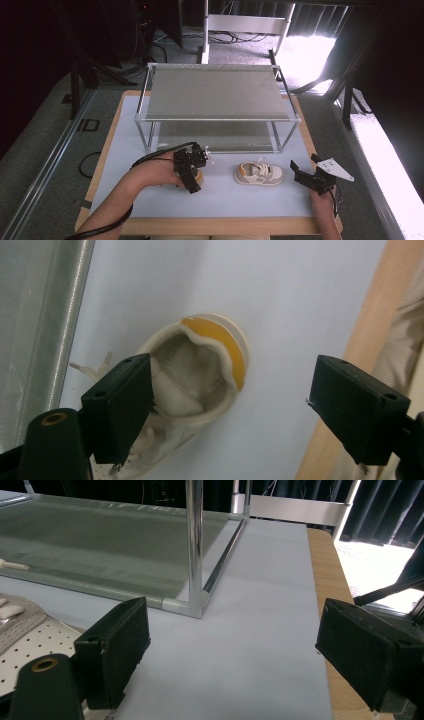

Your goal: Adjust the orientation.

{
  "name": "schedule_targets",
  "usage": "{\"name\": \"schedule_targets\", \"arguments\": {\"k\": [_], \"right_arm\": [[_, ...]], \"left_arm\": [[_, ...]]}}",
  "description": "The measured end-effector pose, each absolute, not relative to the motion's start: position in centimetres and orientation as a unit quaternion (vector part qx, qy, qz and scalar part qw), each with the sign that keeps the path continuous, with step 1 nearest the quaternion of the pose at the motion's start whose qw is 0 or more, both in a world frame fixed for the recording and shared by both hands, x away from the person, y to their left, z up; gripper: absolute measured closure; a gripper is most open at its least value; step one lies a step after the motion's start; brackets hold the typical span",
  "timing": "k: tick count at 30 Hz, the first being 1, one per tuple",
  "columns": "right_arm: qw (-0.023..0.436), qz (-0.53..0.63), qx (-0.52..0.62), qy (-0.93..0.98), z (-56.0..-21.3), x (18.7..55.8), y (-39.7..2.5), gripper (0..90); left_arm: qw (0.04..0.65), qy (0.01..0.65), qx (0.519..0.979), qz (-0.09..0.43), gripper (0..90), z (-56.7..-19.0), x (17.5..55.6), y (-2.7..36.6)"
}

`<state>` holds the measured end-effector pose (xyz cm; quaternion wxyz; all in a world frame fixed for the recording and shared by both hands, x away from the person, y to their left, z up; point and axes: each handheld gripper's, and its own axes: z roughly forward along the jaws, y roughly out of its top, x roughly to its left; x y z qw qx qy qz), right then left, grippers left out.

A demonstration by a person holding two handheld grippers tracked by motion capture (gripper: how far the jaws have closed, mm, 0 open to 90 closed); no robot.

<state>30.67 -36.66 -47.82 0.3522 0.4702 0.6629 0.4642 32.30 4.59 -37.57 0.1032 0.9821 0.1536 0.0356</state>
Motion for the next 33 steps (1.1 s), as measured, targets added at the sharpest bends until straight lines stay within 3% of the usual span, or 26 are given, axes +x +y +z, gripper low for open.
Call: {"name": "schedule_targets", "arguments": {"k": [2, 3, 5, 10, 17, 21, 23, 33], "right_arm": [[0.352, 0.464, 0.470, 0.663, -47.8, 30.7, -36.7, 13.1], [0.352, 0.464, 0.470, 0.663, -47.8, 30.7, -36.7, 13.1], [0.352, 0.464, 0.470, 0.663, -47.8, 30.7, -36.7, 13.1], [0.352, 0.464, 0.470, 0.663, -47.8, 30.7, -36.7, 13.2], [0.352, 0.464, 0.470, 0.663, -47.8, 30.7, -36.7, 13.2], [0.352, 0.464, 0.470, 0.663, -47.8, 30.7, -36.7, 13.3], [0.352, 0.463, 0.470, 0.663, -47.8, 30.7, -36.7, 13.3], [0.352, 0.464, 0.471, 0.663, -47.8, 30.7, -36.7, 13.3]], "left_arm": [[0.101, 0.159, 0.981, 0.035, 17.5, -37.9, 32.5, 4.2], [0.102, 0.161, 0.981, 0.033, 23.3, -38.0, 32.6, 4.1], [0.098, 0.163, 0.981, 0.025, 23.9, -38.3, 32.7, 3.8], [0.082, 0.176, 0.981, 0.008, 38.4, -39.2, 33.1, 3.3], [0.083, 0.214, 0.973, -0.018, 43.1, -39.8, 34.4, 3.3], [0.070, 0.226, 0.971, -0.033, 55.8, -40.1, 34.8, 3.2], [0.070, 0.230, 0.970, -0.034, 56.5, -40.2, 34.9, 3.2], [0.073, 0.170, 0.982, -0.042, 72.0, -39.9, 34.1, 3.2]]}}
